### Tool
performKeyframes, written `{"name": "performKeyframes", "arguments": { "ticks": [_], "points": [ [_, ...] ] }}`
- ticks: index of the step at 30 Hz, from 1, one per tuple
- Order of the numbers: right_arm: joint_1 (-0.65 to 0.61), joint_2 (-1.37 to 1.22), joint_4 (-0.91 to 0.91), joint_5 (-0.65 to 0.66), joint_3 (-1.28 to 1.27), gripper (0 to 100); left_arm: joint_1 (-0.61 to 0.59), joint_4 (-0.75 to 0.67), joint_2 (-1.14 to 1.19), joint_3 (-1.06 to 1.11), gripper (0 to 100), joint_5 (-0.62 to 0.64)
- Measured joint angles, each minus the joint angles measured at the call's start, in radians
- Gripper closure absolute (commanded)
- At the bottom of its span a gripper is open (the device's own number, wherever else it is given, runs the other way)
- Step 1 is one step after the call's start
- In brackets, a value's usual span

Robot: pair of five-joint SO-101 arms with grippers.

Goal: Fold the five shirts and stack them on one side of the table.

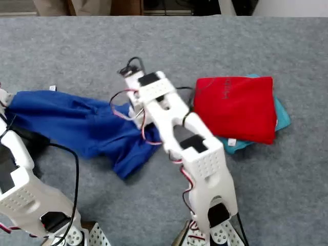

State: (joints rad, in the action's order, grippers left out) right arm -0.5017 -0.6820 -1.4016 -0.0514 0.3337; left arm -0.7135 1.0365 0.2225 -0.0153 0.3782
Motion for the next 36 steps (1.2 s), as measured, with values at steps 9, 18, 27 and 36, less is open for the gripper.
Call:
{"name": "performKeyframes", "arguments": {
  "ticks": [9, 18, 27, 36],
  "points": [
    [0.161, -0.075, -0.092, 0.066, 0.345, 96.2, 0.107, -0.172, 0.028, 0.229, 98, 0.002],
    [0.018, -0.089, -0.359, 0.14, 0.535, 96.1, 0.115, -0.21, 0.029, 0.241, 98, 0.002],
    [-0.238, -0.089, -0.362, 0.273, 0.44, 90.2, 0.052, -0.23, 0.029, 0.216, 98, 0.006],
    [-0.261, 0.032, -0.362, 0.393, 0.183, 88.3, 0.052, -0.253, 0.029, 0.216, 98, 0.003]
  ]
}}
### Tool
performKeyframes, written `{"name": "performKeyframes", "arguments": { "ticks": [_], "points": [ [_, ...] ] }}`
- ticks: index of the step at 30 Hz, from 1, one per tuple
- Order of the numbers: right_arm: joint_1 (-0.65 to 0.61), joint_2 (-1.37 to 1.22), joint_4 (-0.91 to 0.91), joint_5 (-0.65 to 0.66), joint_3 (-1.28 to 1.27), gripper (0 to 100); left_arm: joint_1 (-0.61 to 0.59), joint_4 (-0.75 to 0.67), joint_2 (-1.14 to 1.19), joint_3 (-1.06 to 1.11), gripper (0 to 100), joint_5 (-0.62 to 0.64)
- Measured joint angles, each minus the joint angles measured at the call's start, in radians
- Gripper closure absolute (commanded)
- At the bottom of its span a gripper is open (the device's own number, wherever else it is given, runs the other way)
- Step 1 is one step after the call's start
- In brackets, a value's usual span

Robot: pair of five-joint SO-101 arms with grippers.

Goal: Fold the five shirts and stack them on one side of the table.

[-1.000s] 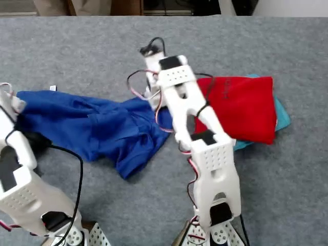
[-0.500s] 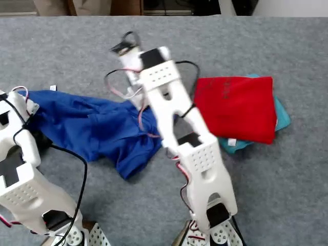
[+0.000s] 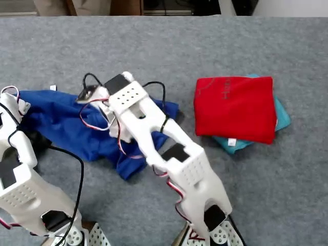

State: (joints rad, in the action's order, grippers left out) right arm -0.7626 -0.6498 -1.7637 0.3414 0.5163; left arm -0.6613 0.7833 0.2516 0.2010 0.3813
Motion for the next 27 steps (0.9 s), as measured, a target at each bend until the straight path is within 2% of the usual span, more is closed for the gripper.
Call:
{"name": "performKeyframes", "arguments": {
  "ticks": [5, 16, 18, 20, 23, 27],
  "points": [
    [-0.009, 0.12, 0.051, 0.064, -0.176, 88.2, 0.0, 0.0, 0.0, 0.0, 98, 0.0],
    [0.003, 0.127, 0.379, 0.152, -0.427, 88.6, 0.0, 0.0, 0.0, 0.0, 98, 0.0],
    [0.031, 0.13, 0.459, 0.152, -0.462, 91.9, 0.0, 0.0, 0.0, 0.0, 98, 0.0],
    [0.068, 0.141, 0.532, 0.152, -0.477, 99.8, 0.0, 0.0, 0.0, 0.0, 98, 0.0],
    [0.144, 0.143, 0.62, 0.152, -0.479, 99.4, 0.0, 0.0, 0.0, 0.0, 98, 0.0],
    [0.224, 0.143, 0.647, 0.143, -0.459, 99.4, 0.0, 0.0, 0.0, 0.0, 98, 0.0]
  ]
}}
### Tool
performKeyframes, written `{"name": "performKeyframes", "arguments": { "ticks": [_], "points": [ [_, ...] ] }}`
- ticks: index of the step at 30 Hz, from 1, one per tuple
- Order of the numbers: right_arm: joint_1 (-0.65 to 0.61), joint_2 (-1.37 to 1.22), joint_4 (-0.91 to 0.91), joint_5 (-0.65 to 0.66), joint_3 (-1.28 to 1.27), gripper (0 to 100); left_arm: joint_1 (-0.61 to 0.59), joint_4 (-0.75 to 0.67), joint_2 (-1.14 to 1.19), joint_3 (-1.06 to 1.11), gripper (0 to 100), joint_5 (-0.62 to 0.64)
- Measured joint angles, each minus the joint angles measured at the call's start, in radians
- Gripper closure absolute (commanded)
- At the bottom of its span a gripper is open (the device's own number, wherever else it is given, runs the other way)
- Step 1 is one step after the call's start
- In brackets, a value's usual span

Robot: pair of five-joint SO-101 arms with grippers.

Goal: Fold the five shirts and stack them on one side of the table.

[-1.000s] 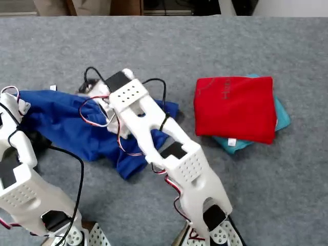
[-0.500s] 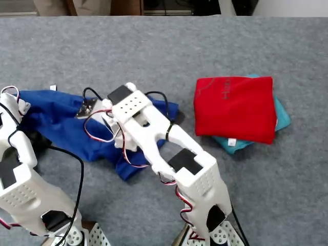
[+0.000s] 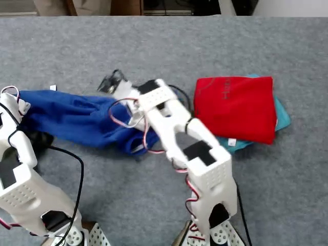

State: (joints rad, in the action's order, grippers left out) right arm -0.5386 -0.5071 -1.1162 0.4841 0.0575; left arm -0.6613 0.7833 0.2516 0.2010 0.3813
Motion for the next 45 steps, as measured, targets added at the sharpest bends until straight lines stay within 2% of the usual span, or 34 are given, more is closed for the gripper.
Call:
{"name": "performKeyframes", "arguments": {
  "ticks": [12, 14, 21, 26, 31, 40, 45],
  "points": [
    [0.167, -0.005, -0.192, -0.035, 0.327, 99.1, 0.0, 0.0, 0.0, 0.0, 98, 0.0],
    [0.195, -0.02, -0.213, -0.002, 0.367, 98.4, 0.002, 0.0, 0.0, 0.0, 98, 0.0],
    [0.241, -0.114, -0.324, 0.071, 0.437, 79.4, 0.002, -0.006, 0.0, 0.0, 98, 0.0],
    [0.239, -0.12, -0.405, 0.077, 0.542, 77.8, 0.002, -0.006, 0.0, 0.0, 98, 0.0],
    [0.235, -0.133, -0.411, 0.077, 0.701, 77.8, 0.002, -0.006, 0.025, 0.0, 98, 0.0],
    [0.075, -0.374, -0.288, 0.077, 0.913, 77.8, 0.002, -0.008, 0.044, -0.008, 98, 0.0],
    [0.034, -0.559, -0.242, 0.077, 1.086, 77.8, 0.002, -0.008, 0.044, -0.008, 98, 0.0]
  ]
}}
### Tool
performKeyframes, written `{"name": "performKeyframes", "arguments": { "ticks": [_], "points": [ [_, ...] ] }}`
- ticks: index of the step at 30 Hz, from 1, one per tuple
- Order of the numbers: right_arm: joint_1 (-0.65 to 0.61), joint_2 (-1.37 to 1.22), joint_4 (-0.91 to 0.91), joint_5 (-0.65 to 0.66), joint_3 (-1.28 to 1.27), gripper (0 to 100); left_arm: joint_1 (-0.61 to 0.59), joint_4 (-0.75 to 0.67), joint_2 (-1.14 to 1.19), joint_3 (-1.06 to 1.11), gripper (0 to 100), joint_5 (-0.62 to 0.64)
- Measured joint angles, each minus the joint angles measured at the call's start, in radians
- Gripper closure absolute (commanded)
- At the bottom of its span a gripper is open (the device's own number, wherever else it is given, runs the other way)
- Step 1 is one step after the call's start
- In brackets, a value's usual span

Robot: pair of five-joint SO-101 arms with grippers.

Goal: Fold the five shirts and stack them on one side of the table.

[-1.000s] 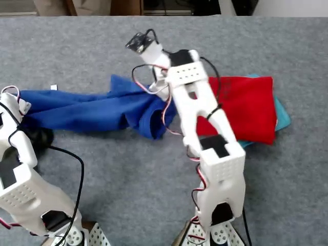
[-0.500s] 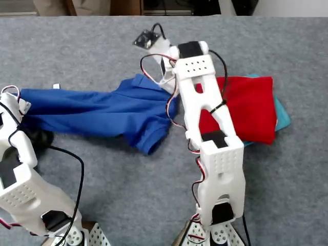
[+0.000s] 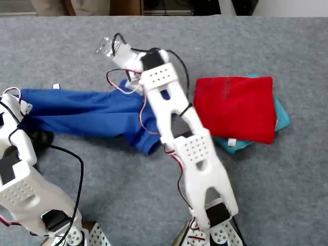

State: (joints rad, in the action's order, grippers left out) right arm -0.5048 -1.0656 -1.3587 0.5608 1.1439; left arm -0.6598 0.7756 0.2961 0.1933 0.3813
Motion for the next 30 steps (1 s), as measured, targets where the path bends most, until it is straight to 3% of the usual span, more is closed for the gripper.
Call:
{"name": "performKeyframes", "arguments": {
  "ticks": [11, 16, 19, 30],
  "points": [
    [-0.011, -0.325, 0.035, 0.0, 0.325, 79.3, 0.0, 0.0, 0.0, 0.0, 98, 0.0],
    [-0.011, -0.341, 0.035, 0.0, 0.374, 99.8, 0.0, 0.0, 0.0, 0.0, 98, 0.0],
    [0.005, -0.341, 0.035, 0.0, 0.407, 94.9, 0.0, 0.0, 0.0, 0.0, 98, 0.0],
    [0.044, -0.341, 0.035, -0.043, 0.477, 99.3, 0.0, 0.0, 0.0, 0.0, 98, 0.0]
  ]
}}
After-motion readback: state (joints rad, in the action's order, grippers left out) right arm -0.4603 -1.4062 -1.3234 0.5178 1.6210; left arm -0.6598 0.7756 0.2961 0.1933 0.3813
